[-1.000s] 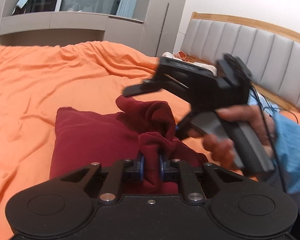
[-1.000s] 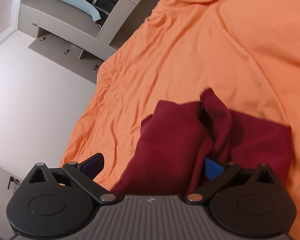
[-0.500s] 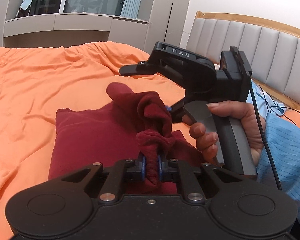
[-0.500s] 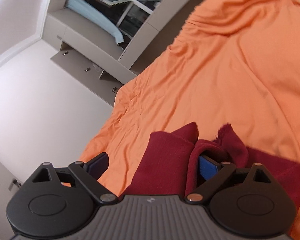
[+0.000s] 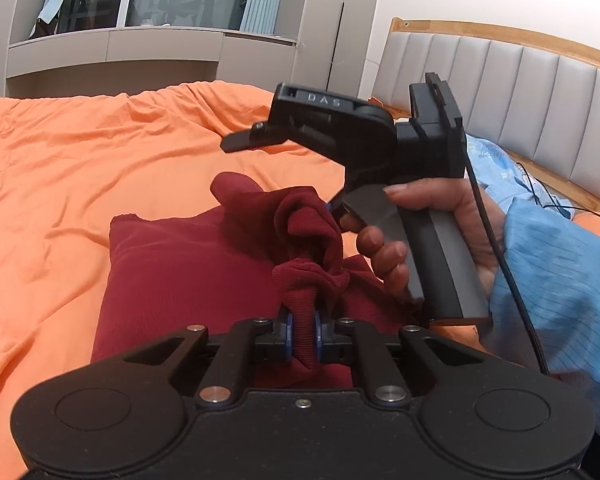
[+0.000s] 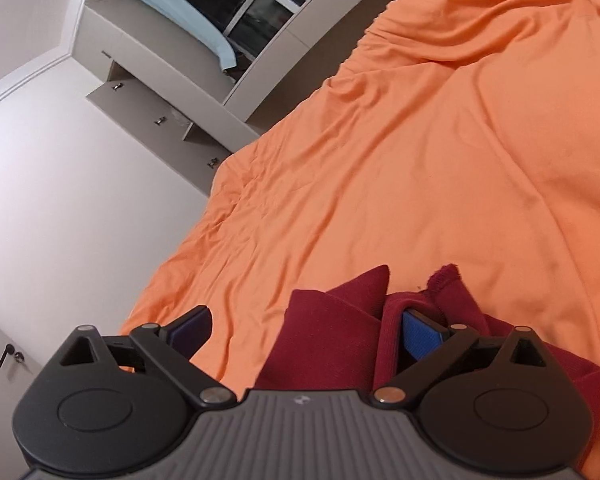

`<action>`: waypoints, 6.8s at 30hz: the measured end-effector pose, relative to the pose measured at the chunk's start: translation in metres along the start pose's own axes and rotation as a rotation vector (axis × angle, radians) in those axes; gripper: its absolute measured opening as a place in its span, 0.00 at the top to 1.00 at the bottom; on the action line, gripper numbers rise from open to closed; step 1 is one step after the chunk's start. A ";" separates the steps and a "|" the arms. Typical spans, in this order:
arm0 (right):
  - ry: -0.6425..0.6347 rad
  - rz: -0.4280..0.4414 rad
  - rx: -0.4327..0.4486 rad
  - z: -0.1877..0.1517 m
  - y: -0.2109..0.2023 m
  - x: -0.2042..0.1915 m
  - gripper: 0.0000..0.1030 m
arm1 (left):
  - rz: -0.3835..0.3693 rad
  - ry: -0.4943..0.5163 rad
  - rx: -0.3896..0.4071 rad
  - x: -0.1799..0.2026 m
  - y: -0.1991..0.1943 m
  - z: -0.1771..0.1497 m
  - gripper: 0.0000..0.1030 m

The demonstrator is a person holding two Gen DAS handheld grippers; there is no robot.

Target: Fold small clothes

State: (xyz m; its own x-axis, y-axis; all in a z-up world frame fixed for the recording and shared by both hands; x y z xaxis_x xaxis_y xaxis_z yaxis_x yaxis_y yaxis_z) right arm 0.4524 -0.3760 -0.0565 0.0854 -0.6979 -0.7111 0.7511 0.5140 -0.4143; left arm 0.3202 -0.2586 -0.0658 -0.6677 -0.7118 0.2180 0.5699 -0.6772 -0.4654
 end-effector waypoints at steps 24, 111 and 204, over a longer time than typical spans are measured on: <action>-0.121 -0.162 -0.121 -0.029 -0.016 -0.002 0.00 | -0.001 0.001 -0.012 -0.002 0.007 0.000 0.90; 0.055 -0.403 0.010 -0.051 -0.103 0.102 0.64 | -0.053 0.342 -0.086 0.061 0.040 -0.018 0.75; -0.424 -0.308 0.351 -0.004 -0.070 -0.033 0.84 | 0.131 -0.077 0.085 -0.117 0.012 0.085 0.70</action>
State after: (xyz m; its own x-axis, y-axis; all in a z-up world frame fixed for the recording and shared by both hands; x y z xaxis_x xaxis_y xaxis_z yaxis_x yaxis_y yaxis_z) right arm 0.3939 -0.3871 -0.0061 0.0289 -0.9620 -0.2715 0.9464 0.1138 -0.3024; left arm 0.4456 -0.1991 -0.0242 -0.5478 -0.8052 0.2270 0.6904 -0.5883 -0.4209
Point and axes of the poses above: each gripper's, at about its wrist camera, not at the fingertips, and y roughly the way its jaws point, x to its right, z to its top, the point moved 10 cm from there along y, roughly the way its jaws point, and after that the axes turned 7 degrees about -z, right-handed, at the moved point
